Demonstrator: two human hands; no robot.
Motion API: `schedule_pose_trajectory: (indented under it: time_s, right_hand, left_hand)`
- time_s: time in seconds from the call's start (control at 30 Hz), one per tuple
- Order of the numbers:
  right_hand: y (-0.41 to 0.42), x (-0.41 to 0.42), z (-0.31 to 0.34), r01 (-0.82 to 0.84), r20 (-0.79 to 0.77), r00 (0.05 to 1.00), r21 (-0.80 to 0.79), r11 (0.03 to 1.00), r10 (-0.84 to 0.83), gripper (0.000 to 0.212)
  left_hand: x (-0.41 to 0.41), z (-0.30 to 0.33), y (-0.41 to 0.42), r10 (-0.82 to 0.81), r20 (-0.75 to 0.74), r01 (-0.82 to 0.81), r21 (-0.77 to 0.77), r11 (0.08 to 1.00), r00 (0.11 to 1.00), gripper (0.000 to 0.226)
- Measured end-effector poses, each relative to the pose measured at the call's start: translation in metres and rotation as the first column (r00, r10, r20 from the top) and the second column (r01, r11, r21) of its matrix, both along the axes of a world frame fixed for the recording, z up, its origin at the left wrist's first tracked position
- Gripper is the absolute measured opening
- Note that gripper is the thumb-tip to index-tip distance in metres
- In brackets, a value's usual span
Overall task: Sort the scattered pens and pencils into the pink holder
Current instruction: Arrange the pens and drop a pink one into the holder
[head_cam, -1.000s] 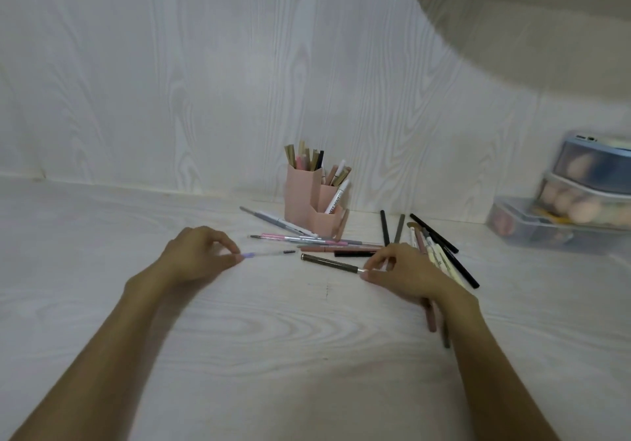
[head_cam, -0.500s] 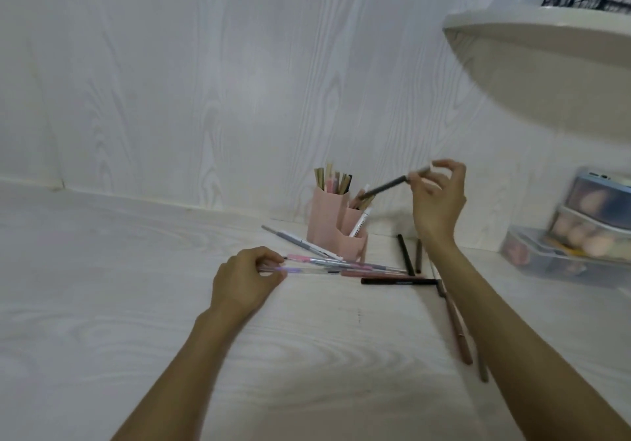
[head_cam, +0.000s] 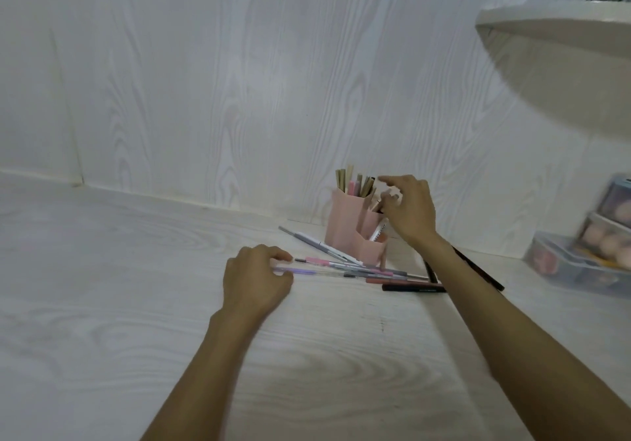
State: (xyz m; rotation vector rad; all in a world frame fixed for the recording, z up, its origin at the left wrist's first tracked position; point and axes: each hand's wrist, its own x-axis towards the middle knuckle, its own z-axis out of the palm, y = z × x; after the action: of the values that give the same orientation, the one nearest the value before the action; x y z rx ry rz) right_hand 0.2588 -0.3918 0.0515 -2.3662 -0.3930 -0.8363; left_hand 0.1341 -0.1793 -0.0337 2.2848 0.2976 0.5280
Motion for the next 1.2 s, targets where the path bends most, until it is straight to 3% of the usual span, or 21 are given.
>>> schedule_pose_trajectory:
  time_s: [0.07, 0.13, 0.23, 0.3, 0.43, 0.53, 0.63, 0.77, 0.83, 0.97, 1.07, 1.2]
  right_hand:
    - [-0.006, -0.022, -0.014, -0.035, 0.05, 0.998, 0.08, 0.996, 0.031, 0.024]
    - [-0.012, -0.046, -0.038, -0.067, 0.001, 0.998, 0.095, 0.993, 0.067, 0.017]
    - [-0.03, -0.062, -0.07, -0.13, -0.137, 0.983, -0.025, 0.991, 0.126, 0.013]
    - [-0.042, -0.062, -0.077, -0.202, -0.239, 0.954, -0.055, 0.978, 0.183, 0.009]
    - [-0.055, -0.067, -0.083, -0.261, -0.301, 0.913, 0.089, 0.961, 0.276, 0.01]
    - [-0.057, -0.067, -0.088, -0.268, -0.276, 0.923, 0.037, 0.963, 0.267, 0.01]
    - [-0.056, -0.067, -0.088, -0.238, -0.169, 0.962, -0.139, 0.961, 0.214, 0.018]
    - [-0.052, -0.071, -0.087, -0.235, -0.099, 0.971, -0.198, 0.951, 0.22, 0.017]
    - [-0.052, -0.072, -0.088, -0.244, -0.121, 0.967, -0.168, 0.955, 0.225, 0.017]
    - [-0.054, -0.072, -0.089, -0.287, -0.169, 0.947, -0.075, 0.955, 0.272, 0.015]
    - [-0.055, -0.073, -0.085, -0.238, -0.128, 0.962, 0.035, 0.971, 0.241, 0.028]
    - [-0.06, -0.07, -0.082, -0.064, -0.091, 0.992, 0.269, 0.961, 0.092, 0.034]
  left_hand:
    - [0.0, 0.0, 0.003, 0.007, -0.054, -0.001, 0.103, 0.995, 0.999, 0.022]
    - [-0.001, 0.001, 0.006, -0.03, -0.084, 0.041, 0.129, 0.991, 0.996, 0.016]
    - [-0.002, 0.003, 0.014, -0.076, -0.091, 0.082, 0.066, 0.994, 0.993, 0.007]
    - [-0.002, 0.0, 0.017, -0.11, -0.084, 0.105, -0.066, 0.992, 0.99, 0.011]
    - [-0.001, 0.004, 0.009, -0.077, 0.21, 0.178, -0.517, 0.837, 0.975, 0.008]
    - [-0.003, 0.023, 0.0, 0.034, 0.334, 0.178, -0.583, 0.793, 0.942, 0.012]
    - [-0.007, 0.051, -0.013, 0.173, 0.507, 0.202, -0.601, 0.773, 0.844, 0.025]
    - [0.003, 0.109, -0.035, 0.242, 0.678, 0.112, -0.434, 0.894, 0.694, 0.024]
    - [0.012, 0.135, -0.044, 0.174, 0.719, 0.029, -0.261, 0.965, 0.673, 0.023]
    - [0.038, 0.153, -0.056, 0.085, 0.741, -0.081, -0.042, 0.996, 0.666, 0.024]
    - [0.055, 0.141, -0.062, 0.025, 0.71, -0.131, 0.096, 0.987, 0.703, 0.024]
    - [0.075, 0.109, -0.067, -0.025, 0.522, -0.175, 0.332, 0.927, 0.853, 0.027]
